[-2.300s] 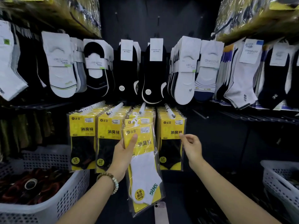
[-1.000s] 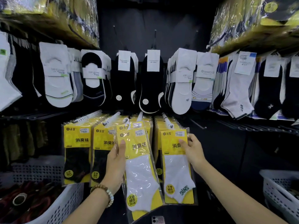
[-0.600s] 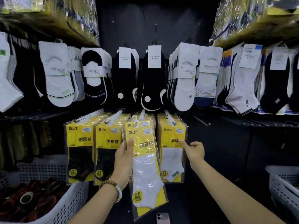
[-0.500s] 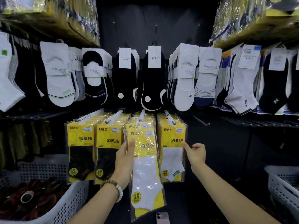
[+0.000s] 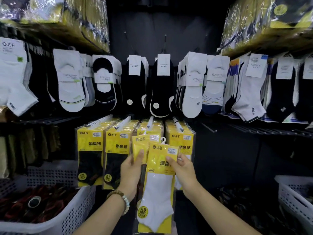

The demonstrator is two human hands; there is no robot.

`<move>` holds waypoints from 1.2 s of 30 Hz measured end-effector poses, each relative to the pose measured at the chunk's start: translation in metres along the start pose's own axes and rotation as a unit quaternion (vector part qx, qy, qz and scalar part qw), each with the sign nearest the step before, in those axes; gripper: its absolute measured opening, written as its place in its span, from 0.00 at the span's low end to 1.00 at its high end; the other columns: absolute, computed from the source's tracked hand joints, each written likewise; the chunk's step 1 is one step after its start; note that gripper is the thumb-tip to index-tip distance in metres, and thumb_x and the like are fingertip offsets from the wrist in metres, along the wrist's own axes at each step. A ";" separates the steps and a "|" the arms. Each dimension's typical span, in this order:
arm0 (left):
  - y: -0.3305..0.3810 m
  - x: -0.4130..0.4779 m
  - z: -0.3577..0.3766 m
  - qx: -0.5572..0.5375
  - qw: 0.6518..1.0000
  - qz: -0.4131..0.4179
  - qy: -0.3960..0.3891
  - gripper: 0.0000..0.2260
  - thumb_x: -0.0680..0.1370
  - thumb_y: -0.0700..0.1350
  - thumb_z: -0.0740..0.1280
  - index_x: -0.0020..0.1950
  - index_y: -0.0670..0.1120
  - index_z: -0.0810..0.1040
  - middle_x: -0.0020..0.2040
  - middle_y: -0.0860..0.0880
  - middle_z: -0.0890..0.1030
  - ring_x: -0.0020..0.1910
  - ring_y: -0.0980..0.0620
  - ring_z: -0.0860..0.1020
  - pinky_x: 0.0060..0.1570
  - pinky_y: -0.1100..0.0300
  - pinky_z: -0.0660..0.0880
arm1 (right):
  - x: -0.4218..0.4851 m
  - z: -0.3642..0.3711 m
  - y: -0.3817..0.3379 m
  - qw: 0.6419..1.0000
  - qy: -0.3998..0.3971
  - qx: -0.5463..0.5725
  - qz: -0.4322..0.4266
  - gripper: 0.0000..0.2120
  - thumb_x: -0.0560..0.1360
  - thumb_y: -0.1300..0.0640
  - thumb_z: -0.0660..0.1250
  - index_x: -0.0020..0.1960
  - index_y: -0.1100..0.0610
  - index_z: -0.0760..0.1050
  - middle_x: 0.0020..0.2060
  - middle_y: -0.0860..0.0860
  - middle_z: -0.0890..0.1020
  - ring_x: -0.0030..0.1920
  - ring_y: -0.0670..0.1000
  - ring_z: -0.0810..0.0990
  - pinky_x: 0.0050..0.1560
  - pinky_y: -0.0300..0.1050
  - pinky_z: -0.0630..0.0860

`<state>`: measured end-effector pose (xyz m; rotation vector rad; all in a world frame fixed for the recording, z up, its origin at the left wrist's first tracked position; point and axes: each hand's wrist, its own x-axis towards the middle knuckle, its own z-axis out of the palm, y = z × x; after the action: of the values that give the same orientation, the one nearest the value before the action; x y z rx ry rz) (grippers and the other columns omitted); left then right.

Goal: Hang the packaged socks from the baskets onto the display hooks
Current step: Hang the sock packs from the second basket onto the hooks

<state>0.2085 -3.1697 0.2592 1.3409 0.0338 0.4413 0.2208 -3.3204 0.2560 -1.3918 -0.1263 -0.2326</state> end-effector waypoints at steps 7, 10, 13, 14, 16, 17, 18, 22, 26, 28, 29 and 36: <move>0.018 0.030 -0.068 0.084 0.991 0.064 0.080 0.04 0.78 0.55 0.63 0.45 0.58 0.74 0.36 0.56 0.74 0.33 0.60 0.70 0.33 0.68 0.64 | 0.023 0.011 -0.011 0.998 0.038 -0.048 -0.008 0.22 0.79 0.56 0.64 0.71 0.58 0.66 0.49 0.45 0.79 0.54 0.47 0.76 0.57 0.40 0.70; 0.026 0.039 -0.085 0.093 0.987 0.085 0.100 0.10 0.77 0.56 0.63 0.39 0.54 0.71 0.29 0.52 0.65 0.29 0.55 0.64 0.34 0.64 0.64 | 0.045 0.030 -0.015 0.995 0.044 -0.083 -0.025 0.24 0.79 0.55 0.63 0.72 0.60 0.64 0.60 0.51 0.77 0.61 0.49 0.73 0.57 0.40 0.66; 0.027 0.045 -0.095 0.066 0.988 0.091 0.102 0.10 0.77 0.56 0.63 0.43 0.51 0.75 0.36 0.52 0.74 0.38 0.54 0.72 0.40 0.65 0.68 | 0.061 0.052 -0.012 0.991 0.054 -0.122 -0.032 0.12 0.79 0.57 0.64 0.58 0.63 0.73 0.42 0.54 0.77 0.53 0.57 0.76 0.52 0.47 0.72; 0.026 0.047 -0.097 0.060 0.989 0.090 0.097 0.11 0.77 0.56 0.63 0.51 0.51 0.77 0.45 0.53 0.78 0.47 0.54 0.76 0.47 0.63 0.70 | 0.066 0.058 -0.009 0.989 0.061 -0.132 -0.032 0.10 0.79 0.58 0.64 0.53 0.65 0.73 0.42 0.60 0.77 0.52 0.61 0.76 0.51 0.51 0.73; 0.025 0.049 -0.099 0.061 0.991 0.090 0.080 0.21 0.77 0.56 0.63 0.67 0.47 0.73 0.61 0.55 0.76 0.61 0.54 0.73 0.62 0.58 0.67 | 0.075 0.068 0.000 0.988 0.075 -0.137 -0.021 0.15 0.79 0.58 0.64 0.59 0.68 0.73 0.55 0.64 0.78 0.60 0.64 0.75 0.58 0.57 0.73; 0.025 0.049 -0.099 0.061 0.991 0.090 0.075 0.23 0.78 0.56 0.63 0.69 0.47 0.71 0.61 0.57 0.74 0.61 0.57 0.72 0.62 0.59 0.66 | 0.078 0.071 0.004 0.987 0.083 -0.139 -0.019 0.16 0.79 0.58 0.64 0.63 0.67 0.73 0.60 0.62 0.78 0.63 0.62 0.74 0.62 0.57 0.72; 0.025 0.049 -0.099 0.058 0.992 0.089 0.074 0.20 0.78 0.56 0.63 0.67 0.48 0.72 0.57 0.61 0.75 0.56 0.61 0.73 0.59 0.62 0.67 | 0.081 0.072 0.007 0.985 0.090 -0.148 -0.021 0.17 0.79 0.57 0.64 0.65 0.65 0.72 0.61 0.59 0.77 0.64 0.60 0.74 0.62 0.56 0.73; 0.024 0.047 -0.095 0.061 0.994 0.072 0.062 0.07 0.77 0.56 0.62 0.41 0.58 0.69 0.37 0.61 0.68 0.34 0.65 0.67 0.37 0.69 0.64 | 0.089 0.072 0.019 0.972 0.119 -0.192 -0.064 0.08 0.78 0.53 0.65 0.51 0.58 0.72 0.36 0.48 0.75 0.43 0.54 0.74 0.35 0.39 0.69; 0.021 0.043 -0.090 0.066 0.994 0.074 0.039 0.05 0.78 0.54 0.63 0.48 0.64 0.67 0.39 0.68 0.72 0.36 0.76 0.72 0.37 0.73 0.64 | 0.083 0.074 0.020 0.968 0.145 -0.198 -0.051 0.15 0.78 0.54 0.66 0.61 0.61 0.72 0.46 0.51 0.77 0.47 0.51 0.75 0.45 0.41 0.71; 0.018 0.041 -0.090 0.079 0.994 0.068 0.023 0.03 0.78 0.54 0.63 0.50 0.63 0.71 0.42 0.68 0.76 0.38 0.77 0.73 0.37 0.74 0.66 | 0.073 0.072 0.020 0.970 0.131 -0.191 -0.070 0.18 0.78 0.55 0.65 0.65 0.61 0.69 0.55 0.53 0.77 0.57 0.53 0.76 0.53 0.41 0.71; 0.018 0.040 -0.088 0.082 0.995 0.062 0.016 0.02 0.78 0.54 0.63 0.49 0.62 0.72 0.41 0.67 0.78 0.38 0.77 0.74 0.36 0.75 0.67 | 0.068 0.070 0.020 0.971 0.124 -0.184 -0.084 0.20 0.78 0.55 0.65 0.67 0.61 0.67 0.60 0.53 0.75 0.62 0.53 0.74 0.58 0.42 0.71; 0.018 0.025 -0.050 0.067 0.997 0.019 -0.044 0.05 0.78 0.53 0.63 0.44 0.62 0.69 0.37 0.70 0.73 0.36 0.76 0.74 0.33 0.76 0.67 | 0.029 0.064 -0.003 0.983 -0.013 -0.157 -0.094 0.15 0.79 0.50 0.63 0.63 0.54 0.71 0.59 0.47 0.76 0.62 0.47 0.74 0.61 0.40 0.69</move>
<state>0.2128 -3.1118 0.2701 1.4937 -0.0364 0.4182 0.2513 -3.2606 0.2762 -1.6979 -0.2514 -0.4053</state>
